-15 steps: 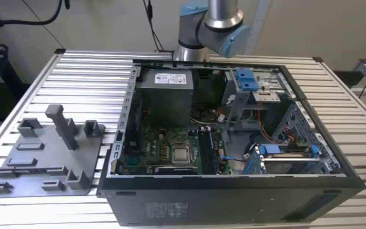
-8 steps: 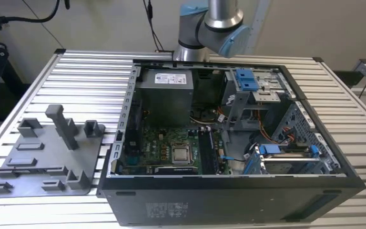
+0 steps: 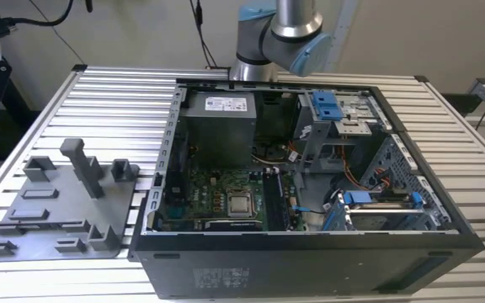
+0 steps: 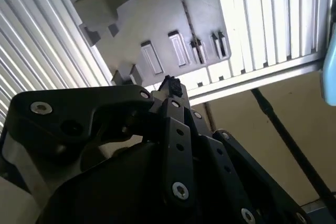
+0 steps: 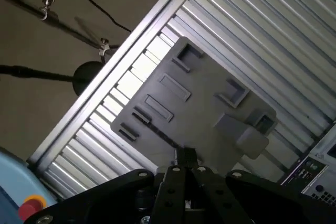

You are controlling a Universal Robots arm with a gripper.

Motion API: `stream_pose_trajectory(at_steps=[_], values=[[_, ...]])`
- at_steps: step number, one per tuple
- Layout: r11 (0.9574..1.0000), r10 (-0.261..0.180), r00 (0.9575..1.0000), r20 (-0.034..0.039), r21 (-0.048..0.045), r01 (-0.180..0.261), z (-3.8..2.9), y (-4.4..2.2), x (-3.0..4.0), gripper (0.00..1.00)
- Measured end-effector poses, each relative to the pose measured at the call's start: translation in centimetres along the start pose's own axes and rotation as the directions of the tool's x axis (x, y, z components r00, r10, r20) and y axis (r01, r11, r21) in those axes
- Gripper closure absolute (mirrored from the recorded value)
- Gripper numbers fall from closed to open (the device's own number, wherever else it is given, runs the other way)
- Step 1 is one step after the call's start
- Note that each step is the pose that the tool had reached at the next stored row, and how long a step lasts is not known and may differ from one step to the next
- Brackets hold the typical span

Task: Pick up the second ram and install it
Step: 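Pick up the second ram and move it above second insertion slot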

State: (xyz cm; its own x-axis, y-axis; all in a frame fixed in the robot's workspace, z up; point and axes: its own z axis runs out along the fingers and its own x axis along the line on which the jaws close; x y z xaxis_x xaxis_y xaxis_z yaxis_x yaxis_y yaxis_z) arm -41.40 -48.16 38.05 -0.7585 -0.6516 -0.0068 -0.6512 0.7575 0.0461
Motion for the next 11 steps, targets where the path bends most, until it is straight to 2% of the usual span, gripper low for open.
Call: stream_pose_trajectory(at_steps=[3, 5, 8, 11], values=[[0.9986, -0.054, 0.9986, -0.0025, -0.0004, 0.054, 0.04, 0.00, 0.00, 0.89], [0.9960, -0.090, 0.9960, -0.0042, -0.0008, 0.090, 0.06, 0.00, 0.00, 0.89], [0.9895, -0.145, 0.9894, -0.0067, -0.0015, 0.145, 0.10, 0.00, 0.00, 0.89], [0.9802, -0.198, 0.9802, -0.0091, -0.0022, 0.198, 0.12, -0.01, 0.00, 0.89]])
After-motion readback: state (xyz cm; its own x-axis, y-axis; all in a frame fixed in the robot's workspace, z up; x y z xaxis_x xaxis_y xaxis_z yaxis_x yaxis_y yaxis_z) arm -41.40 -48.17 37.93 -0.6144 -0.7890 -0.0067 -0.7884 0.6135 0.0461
